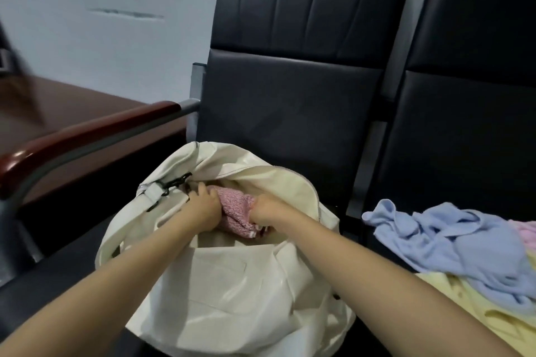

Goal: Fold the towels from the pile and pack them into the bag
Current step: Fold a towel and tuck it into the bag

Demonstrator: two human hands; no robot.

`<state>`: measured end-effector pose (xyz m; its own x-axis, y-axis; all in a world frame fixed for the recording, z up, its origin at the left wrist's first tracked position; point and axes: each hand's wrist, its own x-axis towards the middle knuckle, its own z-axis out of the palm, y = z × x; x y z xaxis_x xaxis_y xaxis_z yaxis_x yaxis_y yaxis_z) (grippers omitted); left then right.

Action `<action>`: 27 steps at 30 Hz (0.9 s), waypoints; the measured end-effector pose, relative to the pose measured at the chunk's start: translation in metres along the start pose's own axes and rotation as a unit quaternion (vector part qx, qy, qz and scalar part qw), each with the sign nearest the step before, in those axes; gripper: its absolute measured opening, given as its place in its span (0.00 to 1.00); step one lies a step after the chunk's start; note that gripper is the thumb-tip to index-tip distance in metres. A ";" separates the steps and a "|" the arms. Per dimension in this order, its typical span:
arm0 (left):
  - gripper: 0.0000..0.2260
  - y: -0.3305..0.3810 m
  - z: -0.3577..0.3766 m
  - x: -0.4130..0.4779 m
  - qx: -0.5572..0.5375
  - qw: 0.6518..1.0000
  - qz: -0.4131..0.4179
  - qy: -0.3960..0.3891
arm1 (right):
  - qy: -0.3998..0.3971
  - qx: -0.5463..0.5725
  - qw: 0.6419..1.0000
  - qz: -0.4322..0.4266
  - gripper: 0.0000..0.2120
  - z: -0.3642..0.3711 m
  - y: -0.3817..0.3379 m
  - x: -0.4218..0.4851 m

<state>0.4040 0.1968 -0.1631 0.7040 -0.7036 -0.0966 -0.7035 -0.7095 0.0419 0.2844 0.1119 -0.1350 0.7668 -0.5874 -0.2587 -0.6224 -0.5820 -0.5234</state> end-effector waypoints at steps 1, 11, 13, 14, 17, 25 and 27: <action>0.25 -0.002 0.005 0.001 0.011 1.000 0.017 0.019 | 0.000 0.010 1.000 0.002 0.04 0.004 0.001 0.000; 0.26 0.012 -0.013 -0.021 0.071 0.995 -0.005 -0.070 | 0.014 0.048 0.999 0.014 0.19 0.016 -0.007 0.019; 0.23 0.013 -0.018 -0.012 0.059 0.991 -0.014 -0.119 | 0.026 0.070 0.997 0.001 0.21 0.016 -0.012 0.022; 0.21 0.012 -0.019 -0.004 0.069 0.988 -0.002 -0.142 | 0.034 0.064 0.997 -0.001 0.22 0.016 -0.013 0.025; 0.20 0.011 -0.015 0.020 0.057 0.983 0.014 -0.171 | 0.067 0.049 0.996 -0.015 0.26 0.019 -0.015 0.038; 0.19 0.012 0.010 0.028 -0.025 0.983 -0.056 -0.173 | 0.163 -0.015 0.986 -0.042 0.19 0.045 -0.009 0.054; 0.20 0.012 0.000 0.024 -0.057 0.986 -0.083 -0.130 | 0.170 -0.088 0.980 -0.051 0.16 0.041 -0.003 0.051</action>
<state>0.4118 0.1714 -0.1651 0.7487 -0.5542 -0.3636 -0.5544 -0.8243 0.1147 0.3320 0.1068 -0.1796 0.7481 -0.6576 0.0890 -0.5863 -0.7178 -0.3756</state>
